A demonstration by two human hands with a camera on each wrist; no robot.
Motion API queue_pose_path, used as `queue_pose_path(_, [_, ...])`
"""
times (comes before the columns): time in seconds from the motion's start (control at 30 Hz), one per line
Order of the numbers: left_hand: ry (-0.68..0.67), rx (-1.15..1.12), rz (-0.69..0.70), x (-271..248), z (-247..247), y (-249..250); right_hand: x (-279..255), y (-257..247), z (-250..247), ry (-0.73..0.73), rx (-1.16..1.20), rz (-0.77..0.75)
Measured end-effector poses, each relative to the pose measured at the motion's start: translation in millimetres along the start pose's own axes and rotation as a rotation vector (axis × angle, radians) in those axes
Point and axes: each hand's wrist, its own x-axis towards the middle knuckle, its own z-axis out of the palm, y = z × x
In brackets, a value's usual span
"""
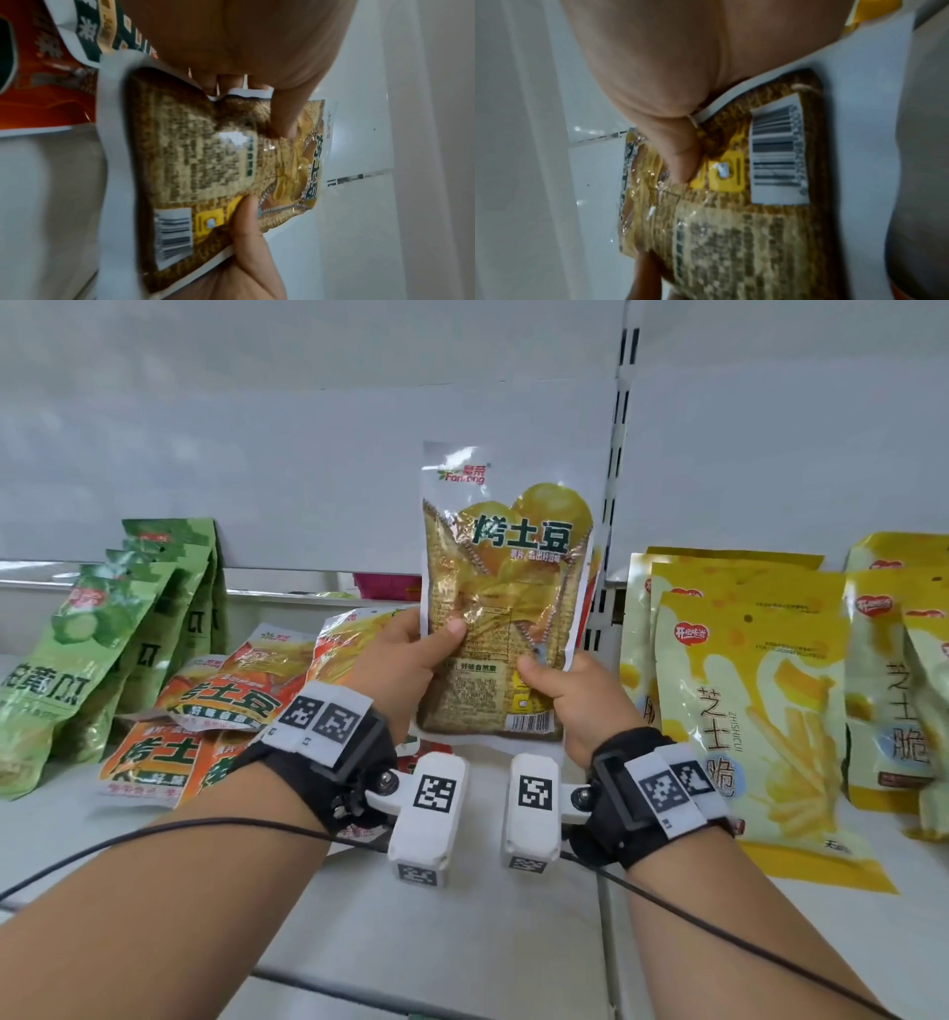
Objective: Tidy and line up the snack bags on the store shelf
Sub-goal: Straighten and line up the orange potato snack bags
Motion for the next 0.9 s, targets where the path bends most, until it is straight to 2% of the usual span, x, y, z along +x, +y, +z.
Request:
queue_pose_path(0.1, [0.048,0.03,0.005,-4,-4,2,0,-2,4,-0.036,0.123,-0.03])
queue_pose_path(0.2, [0.034,0.08,0.007,-13,-5,3,0,-9,6,0.034,0.238,-0.092])
queue_pose_path(0.3, [0.036,0.056,0.016,-21,0,7,-3,-14,7,0.067,0.32,-0.078])
queue_pose_path(0.43, [0.057,-0.03,0.086,-26,4,21,-6,-17,11,0.046,0.348,-0.045])
queue_pose_path(0.57, [0.107,-0.017,0.123,-28,4,30,-11,-24,14,0.062,0.332,0.011])
queue_pose_path(0.9, [0.158,-0.023,0.118,-43,2,30,-17,-21,19,0.085,0.269,-0.008])
